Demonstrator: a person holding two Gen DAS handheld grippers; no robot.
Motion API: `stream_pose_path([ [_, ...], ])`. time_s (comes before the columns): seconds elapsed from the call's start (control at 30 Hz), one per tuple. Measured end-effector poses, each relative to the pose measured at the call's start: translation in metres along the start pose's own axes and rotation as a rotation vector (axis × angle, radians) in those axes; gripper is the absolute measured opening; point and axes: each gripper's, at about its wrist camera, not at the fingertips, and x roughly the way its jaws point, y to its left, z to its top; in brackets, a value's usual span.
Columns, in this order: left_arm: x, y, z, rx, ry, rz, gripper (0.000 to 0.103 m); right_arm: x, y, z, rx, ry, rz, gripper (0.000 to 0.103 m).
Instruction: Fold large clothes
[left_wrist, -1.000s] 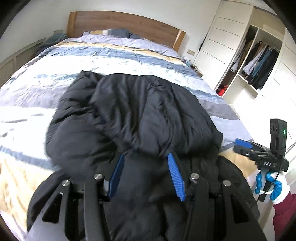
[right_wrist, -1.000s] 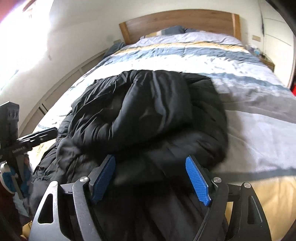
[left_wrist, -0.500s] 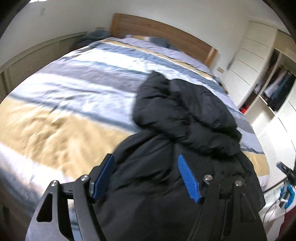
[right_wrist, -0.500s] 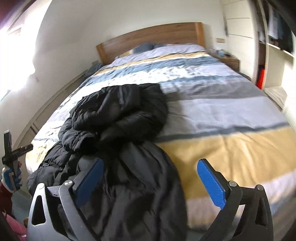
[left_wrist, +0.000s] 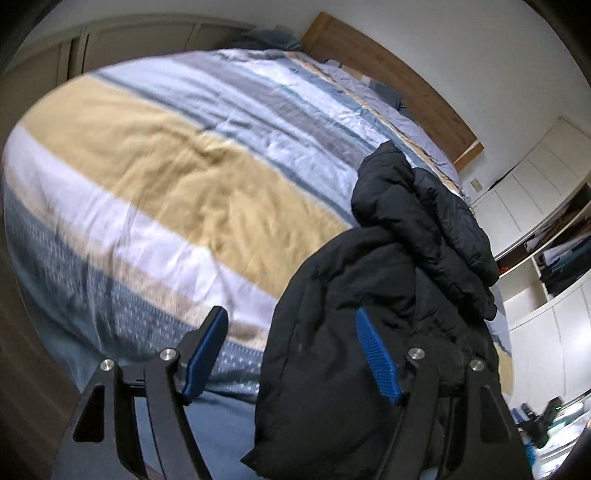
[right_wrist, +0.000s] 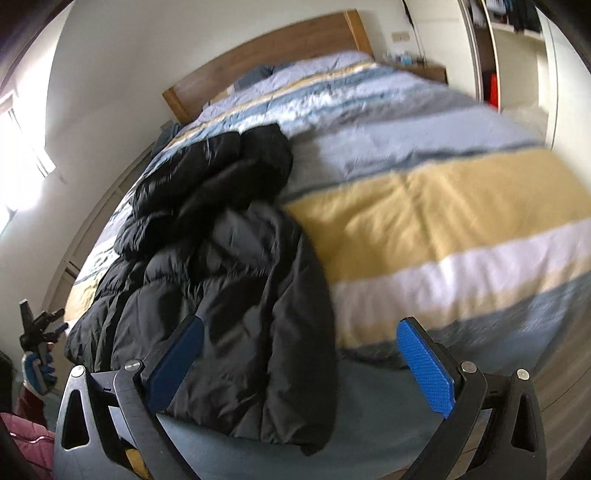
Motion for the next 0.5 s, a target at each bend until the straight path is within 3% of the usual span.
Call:
stream_pose_path([
  [0.3, 0.025, 0.031, -0.026, -0.166, 0.081, -0.159, 0.070, 0.050, -0.004, -0.017, 0.133, 0.077, 0.095, 0.103],
  [0.5, 0.037, 0.040, -0.051, -0.277, 0.143, -0.394, 0.070, 0.063, -0.012, -0.029, 0.172, 0.148, 0.137, 0.103],
])
